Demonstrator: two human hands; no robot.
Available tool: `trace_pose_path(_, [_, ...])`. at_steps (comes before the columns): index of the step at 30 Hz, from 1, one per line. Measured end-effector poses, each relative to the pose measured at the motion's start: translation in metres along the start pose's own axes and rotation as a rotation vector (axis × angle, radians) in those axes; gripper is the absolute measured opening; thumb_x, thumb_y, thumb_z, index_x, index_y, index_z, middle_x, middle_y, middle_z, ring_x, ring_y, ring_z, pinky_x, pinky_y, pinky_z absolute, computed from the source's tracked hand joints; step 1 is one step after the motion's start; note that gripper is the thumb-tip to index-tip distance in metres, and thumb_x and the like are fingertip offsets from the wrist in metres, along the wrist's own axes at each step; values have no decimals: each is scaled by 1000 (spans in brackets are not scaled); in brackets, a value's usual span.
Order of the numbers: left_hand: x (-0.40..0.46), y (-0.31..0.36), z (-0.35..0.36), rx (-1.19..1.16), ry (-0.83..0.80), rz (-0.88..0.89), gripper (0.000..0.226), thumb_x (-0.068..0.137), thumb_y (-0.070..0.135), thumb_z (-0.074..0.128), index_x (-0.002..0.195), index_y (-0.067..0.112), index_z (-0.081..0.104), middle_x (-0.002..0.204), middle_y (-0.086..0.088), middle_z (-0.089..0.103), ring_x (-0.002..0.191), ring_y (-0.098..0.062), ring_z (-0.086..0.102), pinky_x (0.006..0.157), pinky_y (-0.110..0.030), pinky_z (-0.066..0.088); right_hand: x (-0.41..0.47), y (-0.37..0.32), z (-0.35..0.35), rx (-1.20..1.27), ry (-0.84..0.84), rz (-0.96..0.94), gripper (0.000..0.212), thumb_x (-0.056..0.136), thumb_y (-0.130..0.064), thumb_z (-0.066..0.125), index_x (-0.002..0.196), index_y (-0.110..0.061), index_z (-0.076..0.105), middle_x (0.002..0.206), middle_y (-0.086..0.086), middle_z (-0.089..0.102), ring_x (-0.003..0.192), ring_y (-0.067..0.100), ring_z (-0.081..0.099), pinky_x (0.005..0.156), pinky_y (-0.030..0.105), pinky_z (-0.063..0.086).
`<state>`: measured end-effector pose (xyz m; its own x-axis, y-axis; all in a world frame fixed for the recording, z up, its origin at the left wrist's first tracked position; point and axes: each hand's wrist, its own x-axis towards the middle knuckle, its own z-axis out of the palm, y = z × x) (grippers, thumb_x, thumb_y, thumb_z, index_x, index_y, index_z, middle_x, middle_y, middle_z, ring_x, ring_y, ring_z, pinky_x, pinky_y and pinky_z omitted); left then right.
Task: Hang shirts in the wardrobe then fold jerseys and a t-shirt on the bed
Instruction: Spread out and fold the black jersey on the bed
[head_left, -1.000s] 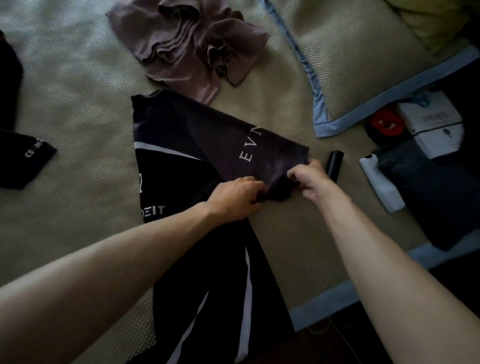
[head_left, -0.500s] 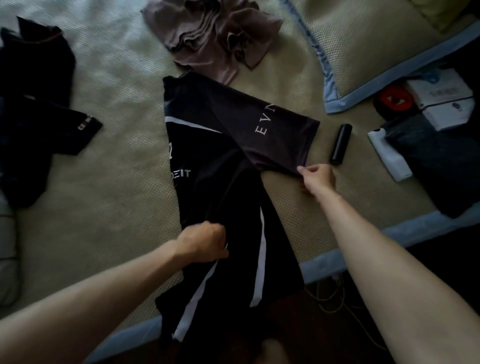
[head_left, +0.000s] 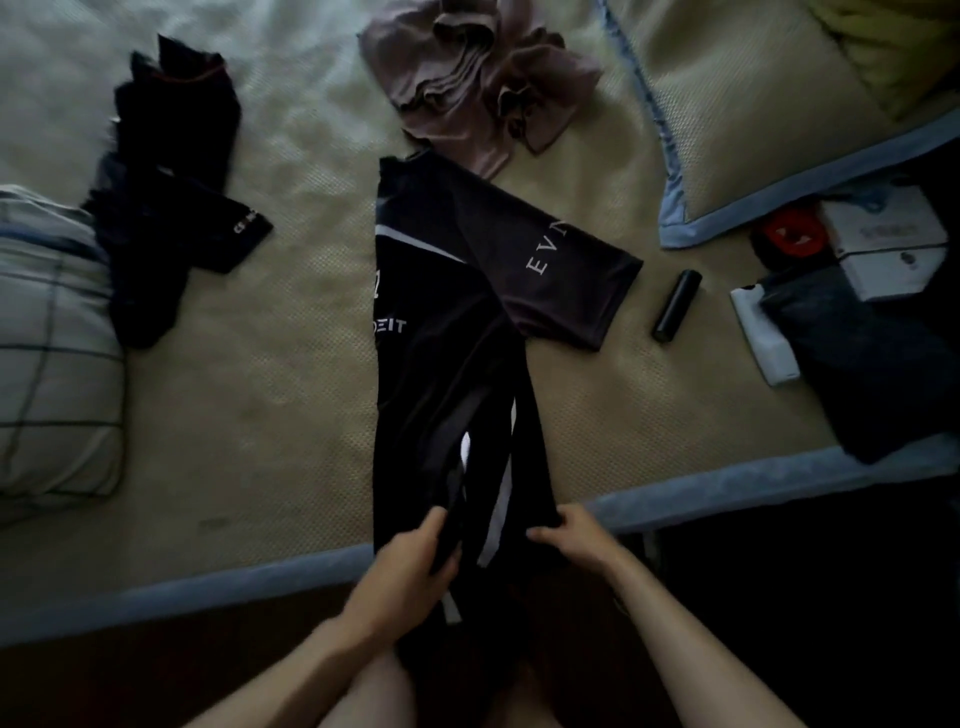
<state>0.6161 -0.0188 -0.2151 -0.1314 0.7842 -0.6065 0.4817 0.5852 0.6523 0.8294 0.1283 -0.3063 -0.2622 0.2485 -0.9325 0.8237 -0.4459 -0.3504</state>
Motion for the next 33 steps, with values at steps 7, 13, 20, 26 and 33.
trace_pose_path(7, [-2, 50, 75, 374, 53, 309, 30, 100, 44, 36, 125, 30, 42, 99, 2, 73, 82, -19, 72, 66, -38, 58, -37, 12, -9, 388, 354, -109, 29, 93, -40, 65, 102, -13, 66, 93, 6, 73, 97, 27, 69, 83, 36, 56])
trace_pose_path(13, [18, 43, 116, 491, -279, 367, 34, 99, 28, 40, 133, 21, 36, 117, -5, 67, 98, -31, 70, 74, -45, 57, -33, 7, 13, 384, 68, -216, 17, 93, -19, 68, 107, -11, 73, 99, 5, 77, 99, 21, 72, 82, 24, 56])
trace_pose_path(20, [33, 23, 66, 574, -285, 307, 20, 95, 33, 43, 108, 23, 54, 112, 0, 68, 101, -26, 68, 80, -42, 55, -7, 49, 5, -67, 187, 19, 24, 90, -36, 69, 85, -13, 72, 86, 4, 74, 85, 19, 70, 77, 37, 55])
trace_pose_path(26, [75, 6, -3, 662, -48, 69, 26, 90, 31, 49, 112, 19, 47, 110, -4, 69, 97, -33, 70, 73, -39, 51, -31, 6, -14, -280, 453, -7, 28, 90, -44, 65, 82, -18, 72, 76, -1, 71, 73, 16, 67, 62, 32, 54])
trace_pose_path(33, [158, 30, -60, 707, 176, 182, 58, 87, 29, 51, 143, 17, 40, 143, -7, 46, 130, -28, 49, 102, -43, 41, 21, -110, -41, 1088, 284, -212, 24, 97, -19, 59, 117, -6, 61, 110, 16, 68, 96, 22, 67, 95, 36, 49])
